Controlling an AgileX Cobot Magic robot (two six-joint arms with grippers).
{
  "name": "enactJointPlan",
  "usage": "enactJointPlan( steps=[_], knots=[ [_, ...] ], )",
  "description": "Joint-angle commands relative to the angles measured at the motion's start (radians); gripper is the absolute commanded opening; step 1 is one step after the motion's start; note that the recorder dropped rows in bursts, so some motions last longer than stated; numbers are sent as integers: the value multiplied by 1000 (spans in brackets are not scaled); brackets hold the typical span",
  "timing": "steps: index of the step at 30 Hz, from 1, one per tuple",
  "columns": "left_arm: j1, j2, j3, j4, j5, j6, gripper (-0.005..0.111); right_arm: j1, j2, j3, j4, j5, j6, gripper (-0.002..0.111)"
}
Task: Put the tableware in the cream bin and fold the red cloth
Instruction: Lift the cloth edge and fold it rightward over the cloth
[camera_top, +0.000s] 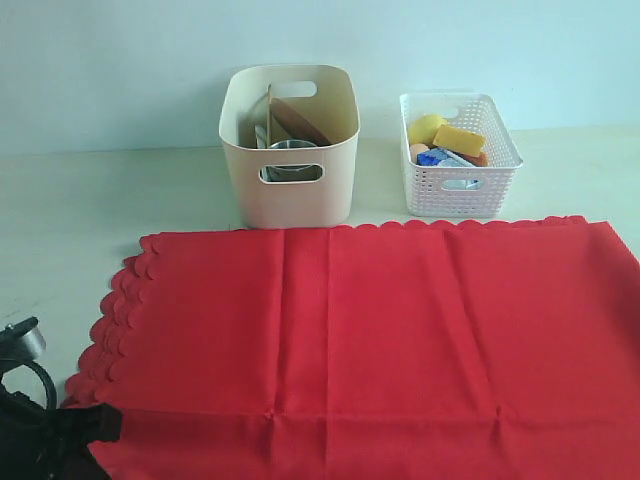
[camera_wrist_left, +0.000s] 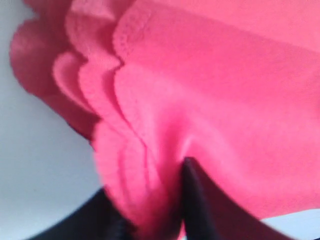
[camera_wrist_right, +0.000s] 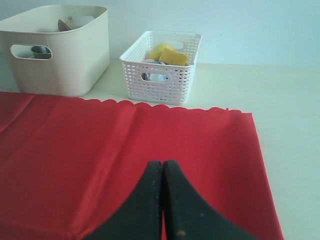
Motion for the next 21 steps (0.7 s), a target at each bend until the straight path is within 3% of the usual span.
enactJointPlan(
  steps=[1, 12, 21],
  knots=[
    [2, -70, 4, -6, -50, 6, 0, -5, -4, 5, 2, -5, 0, 0],
    [-2, -212, -32, -109, -23, 91, 0, -5, -4, 5, 2, -5, 0, 0],
    [-144, -173, -123, -175, -11, 116, 0, -5, -4, 5, 2, -7, 0, 0]
  ],
)
